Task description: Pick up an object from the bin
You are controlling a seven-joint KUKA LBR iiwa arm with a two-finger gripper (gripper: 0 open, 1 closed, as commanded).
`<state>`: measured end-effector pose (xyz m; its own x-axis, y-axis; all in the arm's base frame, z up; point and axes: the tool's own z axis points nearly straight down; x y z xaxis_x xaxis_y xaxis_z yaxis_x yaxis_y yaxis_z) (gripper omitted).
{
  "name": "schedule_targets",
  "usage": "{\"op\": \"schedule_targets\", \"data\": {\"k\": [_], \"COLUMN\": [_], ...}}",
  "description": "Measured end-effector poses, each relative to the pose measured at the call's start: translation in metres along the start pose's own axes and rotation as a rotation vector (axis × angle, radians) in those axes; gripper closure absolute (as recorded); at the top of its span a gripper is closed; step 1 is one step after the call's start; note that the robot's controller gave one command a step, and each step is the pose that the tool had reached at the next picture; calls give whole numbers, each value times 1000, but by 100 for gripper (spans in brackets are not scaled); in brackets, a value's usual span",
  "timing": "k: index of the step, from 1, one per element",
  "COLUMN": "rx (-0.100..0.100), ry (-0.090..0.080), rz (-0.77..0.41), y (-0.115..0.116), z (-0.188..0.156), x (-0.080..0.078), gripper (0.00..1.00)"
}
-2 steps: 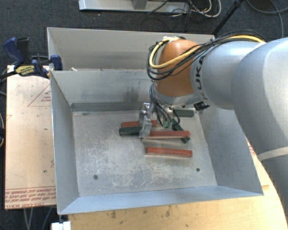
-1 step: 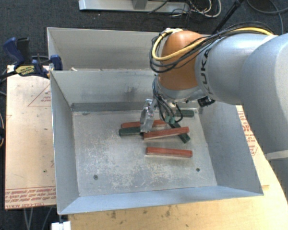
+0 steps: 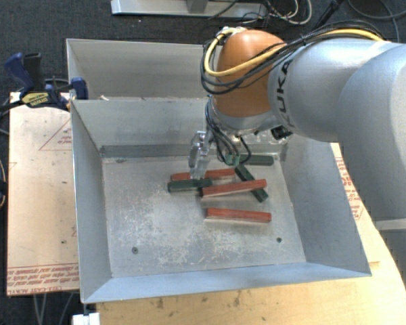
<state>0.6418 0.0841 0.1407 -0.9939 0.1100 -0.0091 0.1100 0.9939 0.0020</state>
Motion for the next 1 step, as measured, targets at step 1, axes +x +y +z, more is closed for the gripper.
{"op": "schedule_targets", "data": {"k": [1], "rx": [3], "ry": [8], "rz": [554], "y": [-14], "z": [57], "x": [13], "gripper": [0]}}
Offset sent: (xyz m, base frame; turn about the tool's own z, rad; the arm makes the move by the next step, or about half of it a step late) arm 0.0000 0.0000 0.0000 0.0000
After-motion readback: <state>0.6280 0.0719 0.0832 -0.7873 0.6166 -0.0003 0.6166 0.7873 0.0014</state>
